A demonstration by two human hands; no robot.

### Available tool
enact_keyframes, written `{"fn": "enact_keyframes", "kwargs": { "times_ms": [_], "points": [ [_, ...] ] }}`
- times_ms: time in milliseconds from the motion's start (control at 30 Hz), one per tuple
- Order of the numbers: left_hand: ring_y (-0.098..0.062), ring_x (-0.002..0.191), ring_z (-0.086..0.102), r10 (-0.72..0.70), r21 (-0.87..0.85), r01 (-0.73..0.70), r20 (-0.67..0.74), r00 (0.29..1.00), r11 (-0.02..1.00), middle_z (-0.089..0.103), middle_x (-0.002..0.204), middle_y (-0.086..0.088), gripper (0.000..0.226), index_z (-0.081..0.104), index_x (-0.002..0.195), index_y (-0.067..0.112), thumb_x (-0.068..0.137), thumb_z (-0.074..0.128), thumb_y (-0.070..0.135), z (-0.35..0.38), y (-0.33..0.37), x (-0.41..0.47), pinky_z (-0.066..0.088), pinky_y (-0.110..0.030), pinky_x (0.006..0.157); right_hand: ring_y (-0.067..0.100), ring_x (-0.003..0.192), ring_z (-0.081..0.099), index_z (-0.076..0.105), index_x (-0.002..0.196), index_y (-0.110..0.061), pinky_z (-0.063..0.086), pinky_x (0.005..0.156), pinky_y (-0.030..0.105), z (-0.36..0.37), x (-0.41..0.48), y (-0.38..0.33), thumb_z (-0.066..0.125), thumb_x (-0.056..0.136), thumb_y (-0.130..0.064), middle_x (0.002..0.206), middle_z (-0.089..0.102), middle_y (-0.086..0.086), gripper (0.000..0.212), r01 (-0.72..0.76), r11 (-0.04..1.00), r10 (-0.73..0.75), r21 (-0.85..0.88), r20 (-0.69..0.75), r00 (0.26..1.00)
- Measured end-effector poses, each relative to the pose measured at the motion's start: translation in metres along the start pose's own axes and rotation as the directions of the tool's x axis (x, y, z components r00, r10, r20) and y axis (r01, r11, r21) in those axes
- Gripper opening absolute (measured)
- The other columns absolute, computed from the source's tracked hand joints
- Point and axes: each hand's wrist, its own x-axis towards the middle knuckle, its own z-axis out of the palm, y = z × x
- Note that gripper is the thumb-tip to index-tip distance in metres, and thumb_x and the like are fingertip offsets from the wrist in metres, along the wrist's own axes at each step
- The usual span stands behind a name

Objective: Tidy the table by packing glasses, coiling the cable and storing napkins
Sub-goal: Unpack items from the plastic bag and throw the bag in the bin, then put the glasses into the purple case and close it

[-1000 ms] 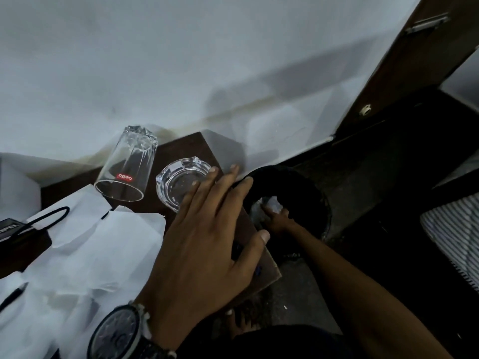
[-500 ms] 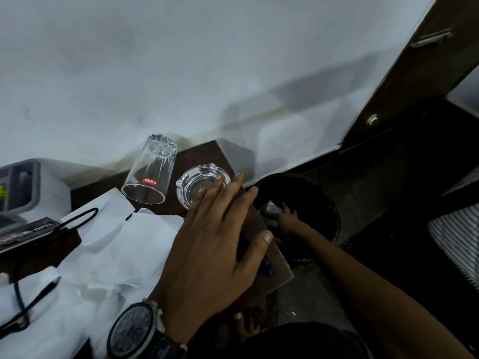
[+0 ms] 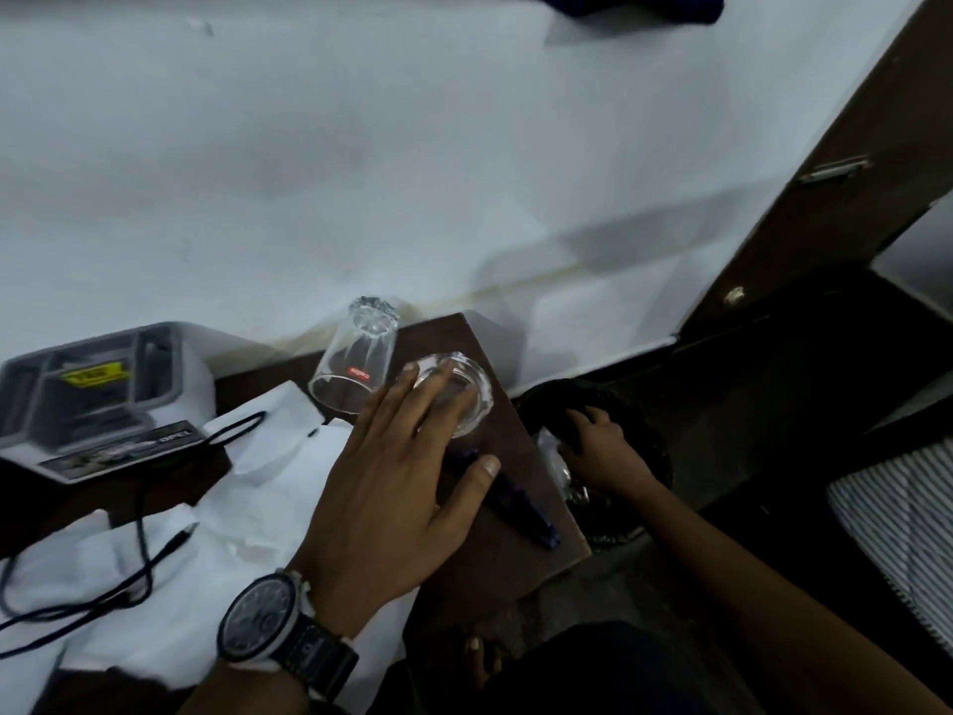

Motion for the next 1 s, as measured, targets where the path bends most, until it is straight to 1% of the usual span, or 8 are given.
{"fn": "enact_keyframes", "kwargs": {
  "times_ms": [67, 133, 267, 367, 433, 567, 767, 1000],
  "points": [
    [-0.019, 0.155, 0.024, -0.031, 0.008, 0.031, -0.031, 0.999, 0.999, 0.033, 0.165, 0.006, 0.058, 0.045, 0.15, 0.026, 0.099, 0.045, 0.053, -0.011, -0.009, -0.007, 0.025, -0.045, 0.124, 0.043, 0.132, 0.051, 0.055, 0.141, -0.003, 0.042, 0.11, 0.044, -0.024, -0.017, -0.019, 0.063, 0.095, -0.017, 0.144, 0.053, 0.025, 0.049, 0.096, 0.99, -0.079, 0.102, -0.16, 0.984],
    [-0.022, 0.153, 0.03, -0.066, 0.027, 0.068, -0.081, 0.995, 0.997, 0.038, 0.163, 0.002, 0.054, 0.048, 0.149, 0.023, 0.101, 0.047, 0.048, -0.023, -0.019, -0.014, 0.022, -0.044, 0.125, 0.039, 0.119, 0.063, 0.068, 0.124, 0.001, 0.048, 0.103, 0.042, -0.051, -0.033, -0.043, 0.066, 0.091, -0.007, 0.125, 0.068, 0.025, 0.033, 0.154, 0.967, -0.08, 0.204, -0.33, 0.94],
    [-0.026, 0.148, 0.039, -0.183, 0.042, 0.194, -0.188, 0.965, 0.98, 0.048, 0.156, -0.001, 0.049, 0.055, 0.143, 0.019, 0.099, 0.051, 0.04, -0.059, -0.044, -0.038, 0.029, -0.047, 0.121, 0.023, 0.1, 0.07, 0.069, 0.126, -0.012, 0.047, 0.089, 0.026, -0.1, -0.076, -0.12, 0.067, 0.097, -0.019, 0.121, 0.072, 0.015, 0.03, 0.295, 0.888, -0.086, 0.353, -0.502, 0.86],
    [-0.026, 0.145, 0.043, -0.265, 0.044, 0.285, -0.253, 0.93, 0.958, 0.049, 0.155, -0.002, 0.048, 0.055, 0.143, 0.018, 0.098, 0.055, 0.035, -0.086, -0.066, -0.058, 0.032, -0.044, 0.12, -0.013, 0.077, 0.062, 0.072, 0.117, -0.025, 0.04, 0.072, -0.001, -0.121, -0.11, -0.181, 0.067, 0.096, -0.025, 0.103, 0.073, -0.006, 0.021, 0.432, 0.811, -0.16, 0.394, -0.561, 0.812],
    [-0.03, 0.141, 0.047, -0.317, 0.054, 0.348, -0.303, 0.899, 0.936, 0.053, 0.152, -0.007, 0.048, 0.056, 0.141, 0.013, 0.097, 0.057, 0.031, -0.106, -0.085, -0.074, 0.037, -0.045, 0.116, -0.025, 0.076, 0.06, 0.074, 0.111, -0.028, 0.037, 0.062, -0.008, -0.121, -0.129, -0.221, 0.068, 0.096, -0.024, 0.098, 0.071, -0.017, 0.017, 0.5, 0.734, -0.208, 0.461, -0.547, 0.811],
    [-0.03, 0.138, 0.05, -0.447, 0.009, 0.49, -0.392, 0.804, 0.872, 0.055, 0.149, -0.01, 0.045, 0.057, 0.139, 0.01, 0.096, 0.06, 0.023, -0.143, -0.129, -0.105, 0.041, -0.045, 0.113, -0.017, 0.079, 0.066, 0.076, 0.103, -0.029, 0.043, 0.066, -0.003, -0.095, -0.151, -0.281, 0.069, 0.094, -0.02, 0.099, 0.073, -0.021, 0.015, 0.563, 0.658, -0.326, 0.5, -0.484, 0.812],
    [-0.032, 0.132, 0.055, -0.625, -0.053, 0.671, -0.425, 0.655, 0.739, 0.059, 0.144, -0.013, 0.046, 0.059, 0.137, 0.008, 0.093, 0.061, 0.018, -0.165, -0.183, -0.134, 0.046, -0.046, 0.108, -0.004, 0.093, 0.068, 0.076, 0.106, -0.028, 0.049, 0.079, 0.005, -0.046, -0.159, -0.317, 0.068, 0.095, -0.019, 0.102, 0.074, -0.017, 0.016, 0.636, 0.654, -0.485, 0.408, -0.418, 0.768],
    [-0.035, 0.143, 0.042, -0.705, 0.122, 0.755, -0.289, 0.648, 0.644, 0.047, 0.155, -0.014, 0.057, 0.049, 0.145, 0.012, 0.091, 0.061, 0.022, -0.147, -0.213, -0.136, 0.035, -0.049, 0.116, -0.007, 0.094, 0.066, 0.078, 0.104, -0.023, 0.048, 0.076, 0.003, -0.025, -0.157, -0.321, 0.07, 0.093, -0.01, 0.095, 0.071, -0.02, 0.019, 0.712, 0.624, -0.552, 0.322, -0.464, 0.693]
  ]
}}
